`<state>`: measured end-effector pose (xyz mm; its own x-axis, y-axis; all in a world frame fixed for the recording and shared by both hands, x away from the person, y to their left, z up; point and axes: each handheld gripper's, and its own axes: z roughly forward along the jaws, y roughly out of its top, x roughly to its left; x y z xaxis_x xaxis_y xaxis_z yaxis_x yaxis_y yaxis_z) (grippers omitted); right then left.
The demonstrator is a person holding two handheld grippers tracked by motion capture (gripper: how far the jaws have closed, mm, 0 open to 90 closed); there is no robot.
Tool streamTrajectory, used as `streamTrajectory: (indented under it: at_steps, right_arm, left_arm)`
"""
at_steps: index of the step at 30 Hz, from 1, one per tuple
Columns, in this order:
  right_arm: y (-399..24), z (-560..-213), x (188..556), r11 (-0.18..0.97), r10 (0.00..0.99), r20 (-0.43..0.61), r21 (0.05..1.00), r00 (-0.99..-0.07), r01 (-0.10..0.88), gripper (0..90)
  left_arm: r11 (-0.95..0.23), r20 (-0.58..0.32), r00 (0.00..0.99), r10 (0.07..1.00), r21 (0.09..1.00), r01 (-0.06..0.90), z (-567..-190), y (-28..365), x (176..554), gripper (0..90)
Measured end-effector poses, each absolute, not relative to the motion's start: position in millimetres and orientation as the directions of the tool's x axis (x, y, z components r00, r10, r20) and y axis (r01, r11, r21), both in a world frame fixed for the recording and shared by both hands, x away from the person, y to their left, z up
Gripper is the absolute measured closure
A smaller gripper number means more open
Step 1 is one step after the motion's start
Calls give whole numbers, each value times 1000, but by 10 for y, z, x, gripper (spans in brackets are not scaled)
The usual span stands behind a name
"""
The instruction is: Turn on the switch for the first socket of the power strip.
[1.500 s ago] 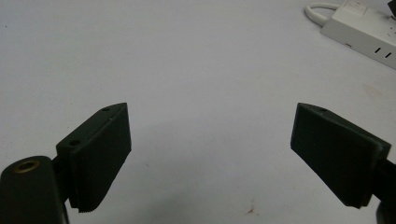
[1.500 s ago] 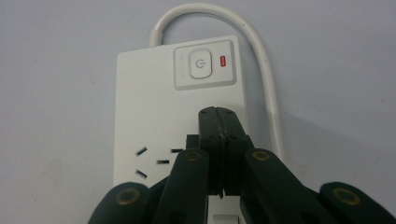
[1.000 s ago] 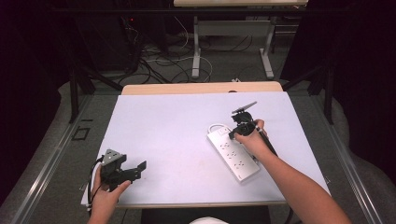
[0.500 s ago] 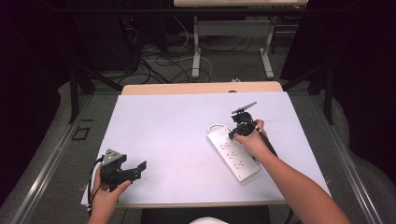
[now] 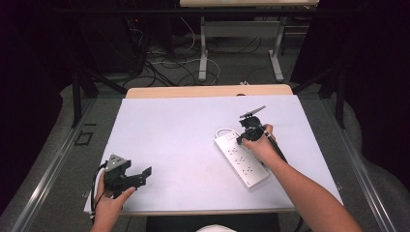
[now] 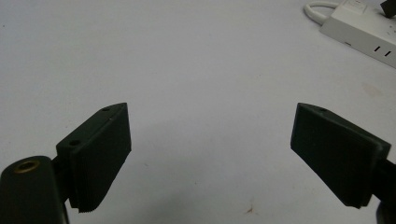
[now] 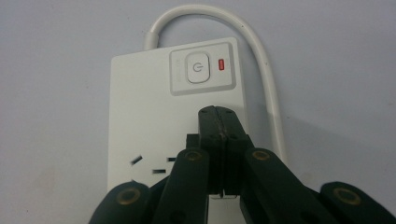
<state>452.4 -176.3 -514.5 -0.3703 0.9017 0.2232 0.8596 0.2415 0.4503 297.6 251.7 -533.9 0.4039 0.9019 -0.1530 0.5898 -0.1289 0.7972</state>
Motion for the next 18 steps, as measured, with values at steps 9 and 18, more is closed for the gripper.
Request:
streamTrajectory:
  at_steps: [9,18]
  right_arm:
    - [-1776,-5156,4536,231,899,237,459,-369,858,900]
    - [-1784,-5134,4531,222,897,247,464,-366,857,873]
  left_arm:
    - [-131,-151,405,902,797,589,-5343,2516,2986,124]
    - [-133,-151,408,901,798,588,-5339,2514,2987,124]
